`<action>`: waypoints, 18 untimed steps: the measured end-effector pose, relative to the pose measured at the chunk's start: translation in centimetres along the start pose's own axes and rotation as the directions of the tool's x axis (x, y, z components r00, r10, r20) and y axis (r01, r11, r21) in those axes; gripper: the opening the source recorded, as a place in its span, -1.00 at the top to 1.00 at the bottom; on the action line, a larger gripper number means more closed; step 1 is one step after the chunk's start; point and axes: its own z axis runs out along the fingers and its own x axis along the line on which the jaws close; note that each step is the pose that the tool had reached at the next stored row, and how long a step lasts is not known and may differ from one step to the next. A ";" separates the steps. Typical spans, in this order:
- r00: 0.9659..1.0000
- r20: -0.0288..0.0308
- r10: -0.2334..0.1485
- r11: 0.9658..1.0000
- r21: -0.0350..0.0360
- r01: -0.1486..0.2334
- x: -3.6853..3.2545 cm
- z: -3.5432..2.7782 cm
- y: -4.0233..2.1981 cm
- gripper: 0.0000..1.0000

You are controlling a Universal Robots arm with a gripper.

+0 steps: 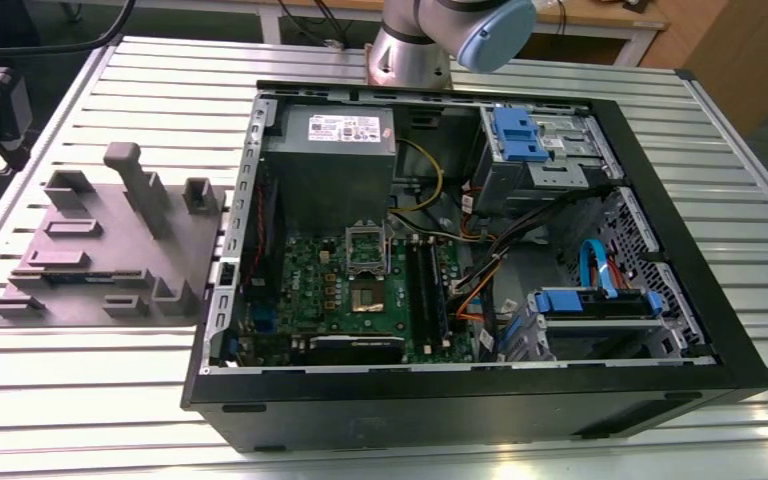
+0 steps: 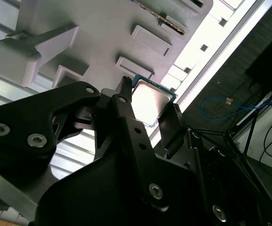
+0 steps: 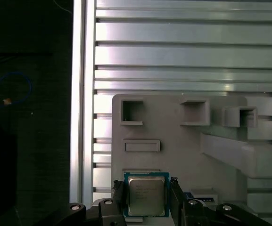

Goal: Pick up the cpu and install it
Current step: 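Pick up the cpu and move it towards the insertion slot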

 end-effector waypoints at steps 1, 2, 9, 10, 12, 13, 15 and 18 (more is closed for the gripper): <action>1.000 0.000 0.000 1.000 0.000 0.000 0.00 -0.01 0.00 0.06; 1.000 0.000 0.000 1.000 0.000 0.000 0.00 -0.04 0.00 0.06; 1.000 0.000 0.000 1.000 0.000 0.000 0.00 -0.43 0.02 0.06; 1.000 0.000 0.000 1.000 0.000 0.000 0.00 -0.52 0.02 0.06; 1.000 0.000 0.000 1.000 0.000 0.000 -0.01 -0.73 0.03 0.06; 1.000 0.000 0.000 1.000 0.000 0.000 -0.01 -0.84 0.03 0.06; 1.000 0.000 0.000 1.000 0.000 0.000 -0.01 -1.05 0.04 0.06; 1.000 0.000 0.000 1.000 0.000 0.000 -0.01 -1.38 0.05 0.06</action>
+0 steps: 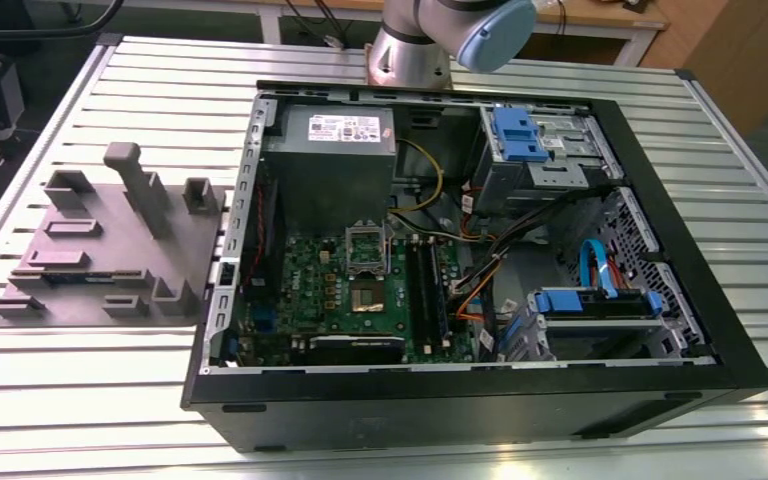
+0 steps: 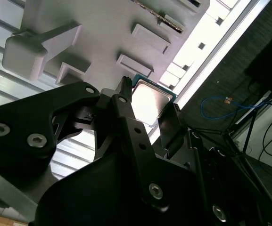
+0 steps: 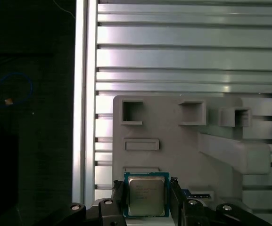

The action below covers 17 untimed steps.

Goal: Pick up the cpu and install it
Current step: 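Pick up the cpu and move it towards the insertion slot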

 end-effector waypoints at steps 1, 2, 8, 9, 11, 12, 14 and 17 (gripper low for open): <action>1.000 0.000 0.000 1.000 0.000 0.000 0.00 -0.11 0.00 0.06; 1.000 0.000 0.000 1.000 0.000 0.000 0.00 -0.19 0.01 0.06; 1.000 0.000 0.000 1.000 0.000 0.000 0.00 -0.61 0.02 0.06; 1.000 0.000 0.000 1.000 0.000 0.000 0.00 -0.67 0.02 0.06; 1.000 0.000 0.000 1.000 0.000 0.000 0.00 -0.77 0.02 0.06; 1.000 0.000 0.000 1.000 0.000 0.000 0.00 -0.83 0.03 0.06; 1.000 0.000 0.000 1.000 0.000 0.000 -0.01 -0.95 0.03 0.06; 1.000 0.000 0.000 1.000 0.000 0.000 -0.01 -1.15 0.03 0.06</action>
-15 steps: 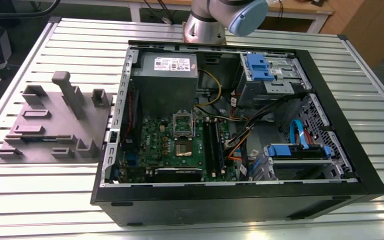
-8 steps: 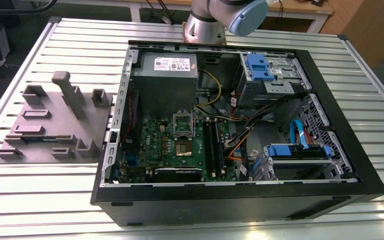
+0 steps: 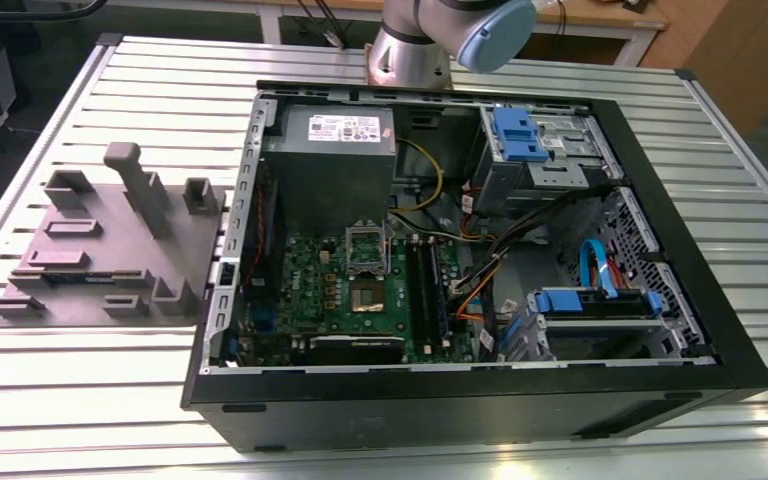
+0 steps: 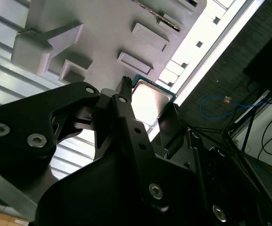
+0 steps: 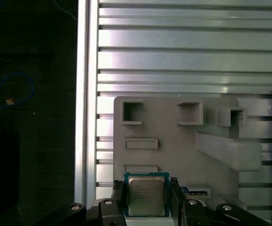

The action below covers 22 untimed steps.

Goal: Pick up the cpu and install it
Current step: 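Pick up the cpu and move it towards the insertion slot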

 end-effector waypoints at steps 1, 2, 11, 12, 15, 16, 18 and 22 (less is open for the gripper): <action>1.000 0.000 0.000 1.000 0.000 0.000 0.00 -0.04 0.00 0.06; 1.000 0.000 0.000 1.000 0.000 0.000 0.00 -0.08 0.01 0.06; 1.000 0.000 0.000 1.000 0.000 0.000 0.00 -0.36 0.01 0.06; 1.000 0.000 0.000 1.000 0.000 0.000 0.00 -0.41 0.02 0.06; 1.000 0.000 0.000 1.000 0.000 0.000 -0.01 -0.55 0.02 0.06; 1.000 0.000 0.000 1.000 0.000 0.000 0.00 -0.60 0.02 0.06; 1.000 0.000 0.000 1.000 0.000 0.000 -0.01 -0.70 0.02 0.06; 1.000 0.000 0.000 1.000 0.000 0.000 -0.01 -0.89 0.03 0.06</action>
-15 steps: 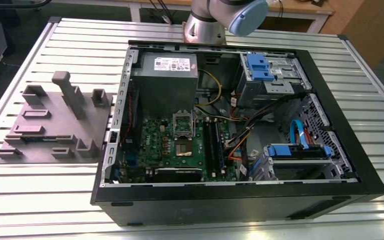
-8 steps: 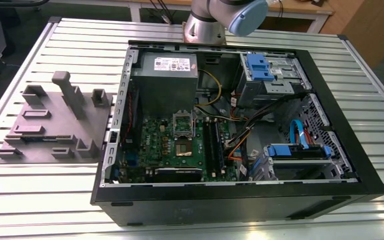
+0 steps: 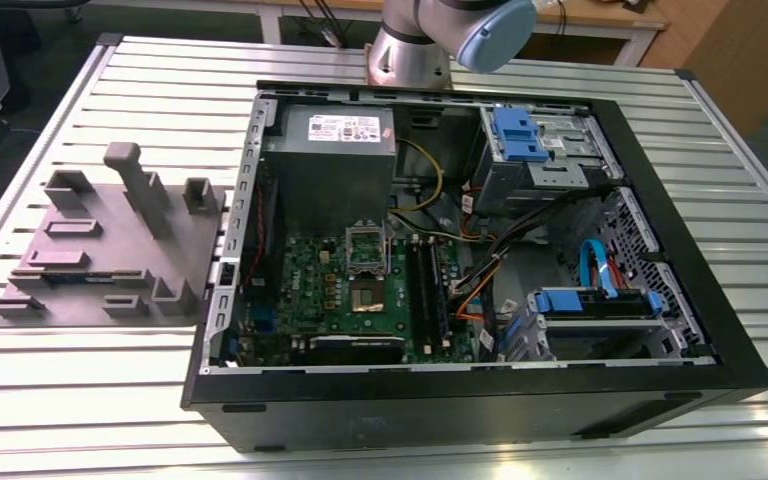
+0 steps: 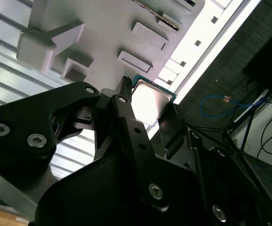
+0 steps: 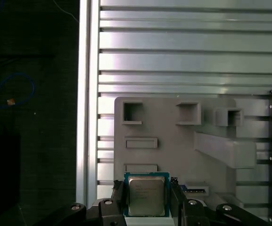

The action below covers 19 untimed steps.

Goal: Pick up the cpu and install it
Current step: 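Pick up the cpu and move it towards the insertion slot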

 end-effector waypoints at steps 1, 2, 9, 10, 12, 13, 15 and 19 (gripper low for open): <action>1.000 0.000 0.000 1.000 0.000 0.000 0.00 -0.05 0.00 0.06; 1.000 0.000 0.000 1.000 0.000 0.000 0.00 -0.10 0.00 0.06; 1.000 0.000 0.000 1.000 0.000 0.000 -0.01 -0.50 0.02 0.06; 1.000 0.000 0.000 1.000 0.000 0.000 -0.01 -0.56 0.02 0.06; 1.000 0.000 0.000 1.000 0.000 0.000 -0.01 -0.70 0.02 0.06; 1.000 0.000 0.000 1.000 0.000 0.000 -0.01 -0.77 0.02 0.06; 1.000 0.000 0.000 1.000 0.000 0.000 -0.01 -0.91 0.03 0.06; 1.000 0.000 0.000 1.000 0.000 0.000 -0.01 -1.21 0.04 0.06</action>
